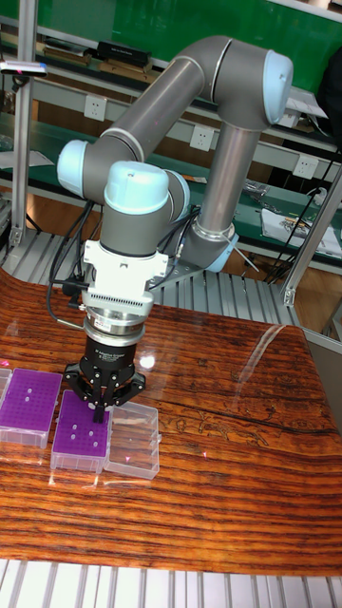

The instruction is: Transfer all small pipette tips from one holder to another

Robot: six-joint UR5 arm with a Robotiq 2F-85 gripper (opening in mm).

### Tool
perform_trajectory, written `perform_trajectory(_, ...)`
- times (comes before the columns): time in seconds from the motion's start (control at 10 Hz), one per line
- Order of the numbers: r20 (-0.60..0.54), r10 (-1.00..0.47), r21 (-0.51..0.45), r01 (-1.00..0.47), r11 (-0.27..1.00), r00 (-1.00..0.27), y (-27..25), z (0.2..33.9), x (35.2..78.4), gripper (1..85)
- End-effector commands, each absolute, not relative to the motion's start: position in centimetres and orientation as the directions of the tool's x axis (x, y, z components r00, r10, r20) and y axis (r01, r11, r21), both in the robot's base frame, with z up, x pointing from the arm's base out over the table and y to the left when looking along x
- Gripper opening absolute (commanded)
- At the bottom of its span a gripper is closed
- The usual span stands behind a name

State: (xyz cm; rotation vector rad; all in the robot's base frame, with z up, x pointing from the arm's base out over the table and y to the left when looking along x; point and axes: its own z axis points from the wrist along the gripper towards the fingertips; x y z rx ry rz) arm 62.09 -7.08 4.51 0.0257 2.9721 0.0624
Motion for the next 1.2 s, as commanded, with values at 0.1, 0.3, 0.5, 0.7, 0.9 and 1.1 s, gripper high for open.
perform_trajectory(0.1,-0.184,0.051,0.049,0.043,0.998,-0.982,-7.1,4.7,62.6,1.0)
perform_trajectory(0.3,-0.184,0.069,0.035,0.064,0.997,-0.980,-7.2,4.9,62.6,1.0)
perform_trajectory(0.5,-0.178,0.089,0.030,0.085,0.996,-0.980,-7.4,5.2,62.7,1.0)
perform_trajectory(0.7,-0.179,0.102,0.028,0.099,0.995,-0.979,-7.3,5.4,62.7,1.0)
perform_trajectory(0.9,-0.169,0.115,0.033,0.111,0.993,-0.979,-7.2,6.2,62.4,1.0)
perform_trajectory(1.1,-0.157,0.134,0.043,0.129,0.991,-0.978,-6.9,6.9,61.8,1.0)
